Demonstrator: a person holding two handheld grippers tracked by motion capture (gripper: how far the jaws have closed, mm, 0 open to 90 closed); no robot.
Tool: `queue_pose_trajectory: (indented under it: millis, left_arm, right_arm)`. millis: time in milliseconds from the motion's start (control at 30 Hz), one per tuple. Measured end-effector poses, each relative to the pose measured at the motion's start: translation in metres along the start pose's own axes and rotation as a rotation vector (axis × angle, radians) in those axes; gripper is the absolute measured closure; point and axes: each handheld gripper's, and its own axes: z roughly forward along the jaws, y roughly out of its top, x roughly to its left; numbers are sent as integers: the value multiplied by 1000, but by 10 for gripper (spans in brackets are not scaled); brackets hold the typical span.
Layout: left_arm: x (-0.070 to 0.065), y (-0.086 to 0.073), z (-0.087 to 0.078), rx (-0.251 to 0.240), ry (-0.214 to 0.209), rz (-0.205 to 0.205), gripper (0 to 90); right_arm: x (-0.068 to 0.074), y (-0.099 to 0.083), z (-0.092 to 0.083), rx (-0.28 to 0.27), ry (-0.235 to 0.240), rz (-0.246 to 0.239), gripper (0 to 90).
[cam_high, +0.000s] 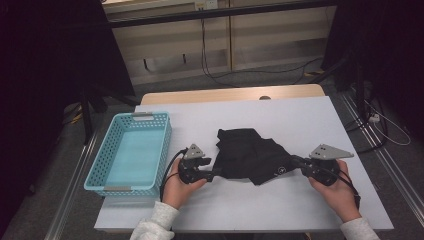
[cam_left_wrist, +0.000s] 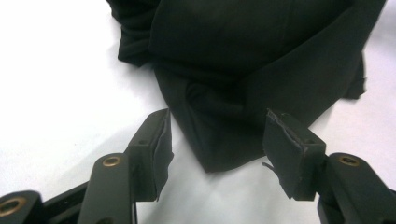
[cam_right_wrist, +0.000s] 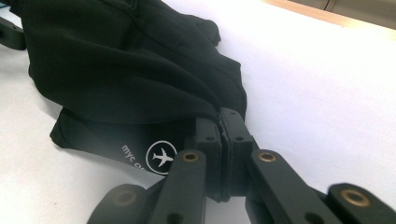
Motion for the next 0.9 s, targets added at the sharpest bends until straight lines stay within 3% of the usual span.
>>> queue_pose_trajectory:
  millis: [200, 300, 400, 567, 733, 900]
  left_arm:
    - [-1, -2, 7, 32, -2, 4, 541]
    - [-1, -3, 10, 44, -16, -5, 647]
    - [1, -3, 9, 56, -39, -39, 727]
    - [-2, -2, 11, 73, -63, -56, 855]
    - [-3, 2, 7, 91, -84, -84, 864]
    - [-1, 15, -16, 30, -81, -119, 871]
  right_arm:
    - [1, -1, 1, 9, 3, 1, 873]
    - [2, -2, 3, 16, 2, -6, 873]
    - [2, -1, 3, 16, 2, -7, 874]
    - [2, -1, 4, 16, 2, -8, 874]
    - [2, -1, 3, 16, 0, -11, 874]
    - [0, 2, 0, -1, -3, -2, 874]
